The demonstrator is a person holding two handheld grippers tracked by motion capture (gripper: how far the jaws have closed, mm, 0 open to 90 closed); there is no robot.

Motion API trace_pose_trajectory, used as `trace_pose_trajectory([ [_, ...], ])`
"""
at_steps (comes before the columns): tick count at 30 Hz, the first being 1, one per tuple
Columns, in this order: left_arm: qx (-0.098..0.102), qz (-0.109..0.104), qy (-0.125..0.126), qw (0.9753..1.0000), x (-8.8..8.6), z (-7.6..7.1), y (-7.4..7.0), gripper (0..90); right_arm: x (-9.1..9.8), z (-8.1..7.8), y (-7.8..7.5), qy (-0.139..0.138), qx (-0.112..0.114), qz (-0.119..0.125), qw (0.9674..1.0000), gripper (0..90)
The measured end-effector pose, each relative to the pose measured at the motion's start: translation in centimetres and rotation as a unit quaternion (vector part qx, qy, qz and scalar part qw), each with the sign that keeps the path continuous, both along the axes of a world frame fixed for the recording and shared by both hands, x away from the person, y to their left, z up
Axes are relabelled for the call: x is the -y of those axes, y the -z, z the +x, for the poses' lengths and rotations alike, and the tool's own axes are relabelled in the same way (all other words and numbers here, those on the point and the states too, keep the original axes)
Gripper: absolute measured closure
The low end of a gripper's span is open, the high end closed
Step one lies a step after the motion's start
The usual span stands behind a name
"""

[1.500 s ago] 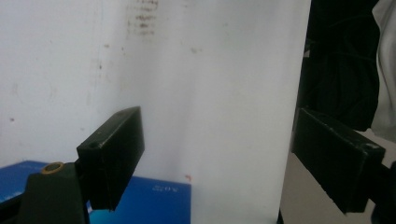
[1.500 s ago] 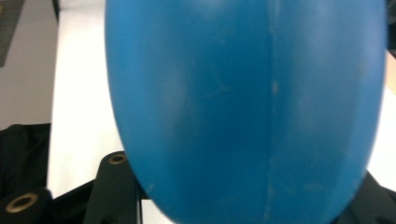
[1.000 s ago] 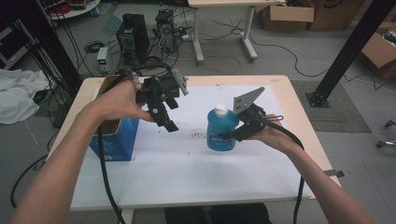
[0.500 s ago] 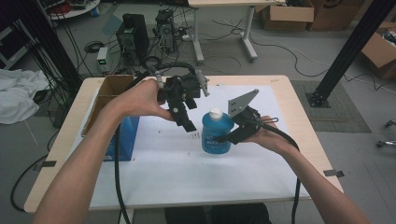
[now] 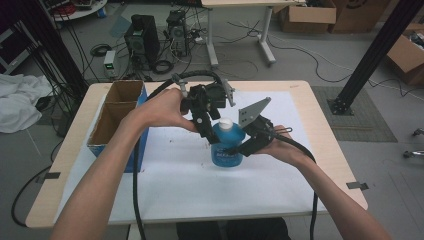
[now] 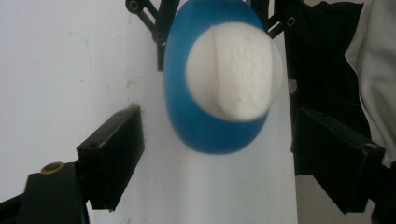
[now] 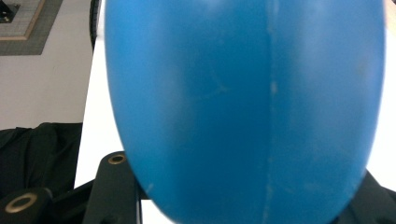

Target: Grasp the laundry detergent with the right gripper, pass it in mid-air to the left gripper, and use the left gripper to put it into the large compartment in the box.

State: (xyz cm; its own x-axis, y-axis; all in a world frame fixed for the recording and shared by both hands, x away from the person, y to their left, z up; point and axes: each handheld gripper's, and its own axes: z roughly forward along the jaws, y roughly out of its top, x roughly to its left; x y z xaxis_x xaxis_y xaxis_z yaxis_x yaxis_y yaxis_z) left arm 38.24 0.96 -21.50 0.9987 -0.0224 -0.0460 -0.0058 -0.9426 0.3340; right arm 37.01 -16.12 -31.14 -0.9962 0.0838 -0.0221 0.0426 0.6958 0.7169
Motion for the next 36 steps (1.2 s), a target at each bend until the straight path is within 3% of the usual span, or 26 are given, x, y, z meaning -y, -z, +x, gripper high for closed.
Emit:
trace_pose_trajectory([
  [14, -0.001, -0.003, 0.004, 1.0, 0.8, -0.2, 1.2, 19.0, -0.7, -0.1, 0.3, -0.004, -0.003, 0.0, 1.0, 45.9],
  [24, 0.001, -0.005, 0.012, 0.9999, 1.1, -0.4, 1.6, 25.5, -0.8, -0.1, 0.5, -0.002, -0.007, 0.002, 1.0, 45.8],
  [36, 0.017, 0.001, 0.013, 0.9998, 1.2, -0.7, 2.0, 31.6, -0.9, -0.2, 1.0, 0.0, -0.012, 0.0, 0.9999, 45.8],
])
